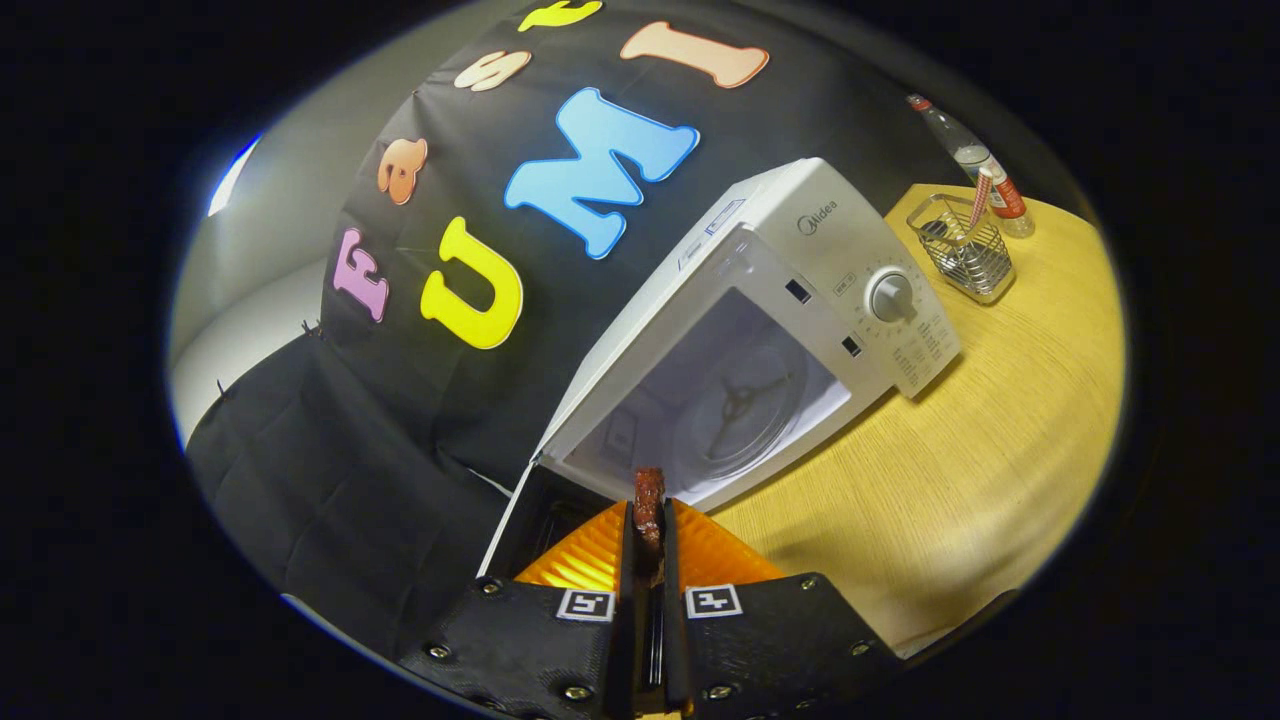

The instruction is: Open the microwave, put the food inside, and close the microwave door.

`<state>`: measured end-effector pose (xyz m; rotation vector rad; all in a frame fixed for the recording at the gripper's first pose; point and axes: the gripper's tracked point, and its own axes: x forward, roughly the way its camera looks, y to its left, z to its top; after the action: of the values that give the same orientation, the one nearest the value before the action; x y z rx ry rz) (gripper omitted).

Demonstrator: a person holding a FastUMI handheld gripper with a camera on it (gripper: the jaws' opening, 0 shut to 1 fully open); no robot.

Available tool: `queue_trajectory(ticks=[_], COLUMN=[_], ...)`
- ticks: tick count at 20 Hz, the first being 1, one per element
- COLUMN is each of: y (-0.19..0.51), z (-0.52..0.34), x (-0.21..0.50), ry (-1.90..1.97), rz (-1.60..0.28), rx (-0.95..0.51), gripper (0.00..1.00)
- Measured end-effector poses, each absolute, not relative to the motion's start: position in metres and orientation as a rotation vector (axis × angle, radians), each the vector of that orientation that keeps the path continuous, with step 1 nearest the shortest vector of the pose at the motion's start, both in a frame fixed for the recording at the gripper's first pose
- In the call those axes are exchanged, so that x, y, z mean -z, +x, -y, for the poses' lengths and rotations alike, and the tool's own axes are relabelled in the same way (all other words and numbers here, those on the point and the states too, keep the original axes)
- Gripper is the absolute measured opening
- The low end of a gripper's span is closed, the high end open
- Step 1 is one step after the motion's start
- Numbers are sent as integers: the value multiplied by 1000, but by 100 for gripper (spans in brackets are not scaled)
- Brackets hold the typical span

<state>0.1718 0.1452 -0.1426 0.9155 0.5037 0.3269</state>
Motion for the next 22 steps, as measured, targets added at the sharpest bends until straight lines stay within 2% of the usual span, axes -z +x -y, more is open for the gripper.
queue_trajectory(ticks=[14, 22], y=[271, 305], z=[-152, -176], x=[201, 241], ry=[934, 951], rz=[-415, -449], rx=[-162, -137], gripper=[11, 11])
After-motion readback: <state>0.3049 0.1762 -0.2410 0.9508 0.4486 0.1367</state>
